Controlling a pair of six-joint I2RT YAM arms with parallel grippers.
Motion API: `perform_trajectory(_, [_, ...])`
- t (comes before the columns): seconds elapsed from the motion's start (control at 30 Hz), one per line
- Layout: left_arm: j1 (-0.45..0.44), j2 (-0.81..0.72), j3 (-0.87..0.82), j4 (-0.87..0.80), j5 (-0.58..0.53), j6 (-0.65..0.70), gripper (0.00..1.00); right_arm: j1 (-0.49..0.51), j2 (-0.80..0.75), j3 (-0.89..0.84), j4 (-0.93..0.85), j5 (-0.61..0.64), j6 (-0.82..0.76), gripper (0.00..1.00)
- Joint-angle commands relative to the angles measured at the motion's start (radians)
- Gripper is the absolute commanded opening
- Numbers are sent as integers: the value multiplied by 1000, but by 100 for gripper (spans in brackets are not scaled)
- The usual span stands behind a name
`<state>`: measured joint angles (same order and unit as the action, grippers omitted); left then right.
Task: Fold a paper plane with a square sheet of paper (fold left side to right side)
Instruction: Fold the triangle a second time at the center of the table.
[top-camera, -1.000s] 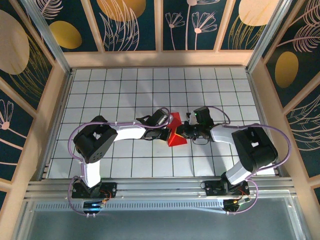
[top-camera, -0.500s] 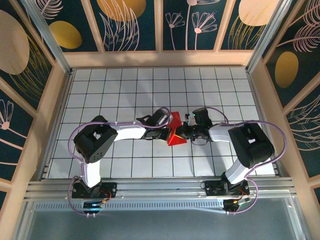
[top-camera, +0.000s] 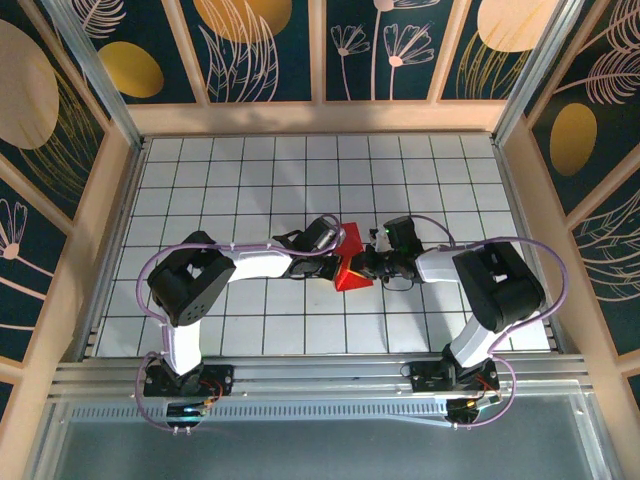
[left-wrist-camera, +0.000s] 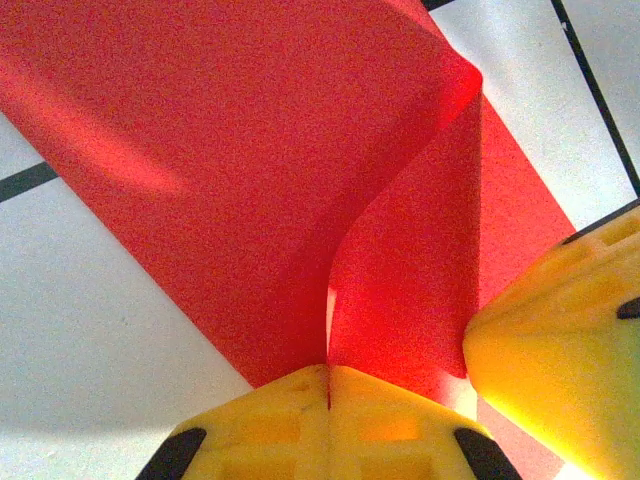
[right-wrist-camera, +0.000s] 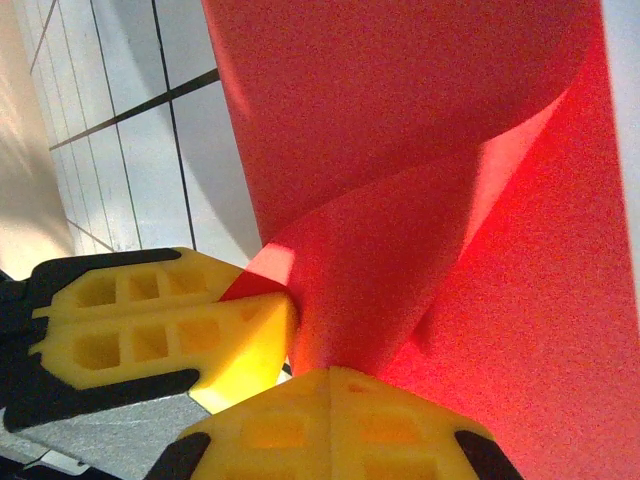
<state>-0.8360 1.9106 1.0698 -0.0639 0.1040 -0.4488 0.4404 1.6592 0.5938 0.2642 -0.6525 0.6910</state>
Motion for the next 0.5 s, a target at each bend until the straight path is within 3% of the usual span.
perform_trajectory(0.0, [9, 34, 7, -65, -24, 16, 0, 9, 21, 4, 16, 13, 7, 0])
perform_trajectory(0.47, [9, 33, 12, -68, -23, 18, 0, 12, 50, 20, -20, 40, -1, 0])
